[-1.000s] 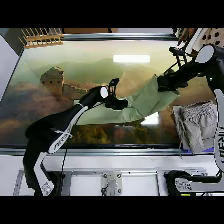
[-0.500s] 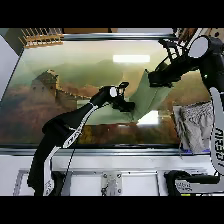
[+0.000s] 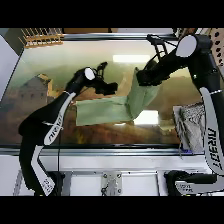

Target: Fold the clothes and pants, and hang the long-sleeved shirts on hangers.

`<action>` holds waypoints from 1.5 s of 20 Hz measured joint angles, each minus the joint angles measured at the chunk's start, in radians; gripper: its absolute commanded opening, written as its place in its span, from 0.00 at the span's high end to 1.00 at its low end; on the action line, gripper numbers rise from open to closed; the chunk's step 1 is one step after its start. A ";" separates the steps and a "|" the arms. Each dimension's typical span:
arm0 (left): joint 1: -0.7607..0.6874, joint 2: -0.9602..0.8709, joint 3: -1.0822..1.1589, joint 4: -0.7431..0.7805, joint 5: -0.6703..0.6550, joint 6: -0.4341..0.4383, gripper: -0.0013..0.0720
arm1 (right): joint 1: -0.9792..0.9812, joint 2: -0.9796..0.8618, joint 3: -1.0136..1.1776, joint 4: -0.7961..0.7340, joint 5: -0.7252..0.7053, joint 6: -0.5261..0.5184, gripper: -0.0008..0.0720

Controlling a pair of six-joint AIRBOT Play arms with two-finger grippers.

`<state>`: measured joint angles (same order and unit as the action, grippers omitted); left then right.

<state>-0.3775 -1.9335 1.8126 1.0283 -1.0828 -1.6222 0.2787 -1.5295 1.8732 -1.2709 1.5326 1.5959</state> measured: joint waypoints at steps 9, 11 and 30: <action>0.321 0.191 0.000 0.002 -0.073 0.013 0.98 | 0.253 -0.158 0.006 0.143 -0.258 0.076 0.97; 0.385 0.226 0.000 0.002 -0.098 0.022 0.98 | 0.317 -0.227 0.006 0.172 -0.339 0.074 0.87; 0.470 0.646 -0.579 0.093 -0.005 0.099 0.98 | 0.052 -0.159 -0.483 0.347 -0.544 -0.241 0.01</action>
<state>0.0921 -1.2877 1.2335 1.1213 -1.0878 -1.5230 0.3305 -1.6882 1.3903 -0.9237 0.9882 1.3548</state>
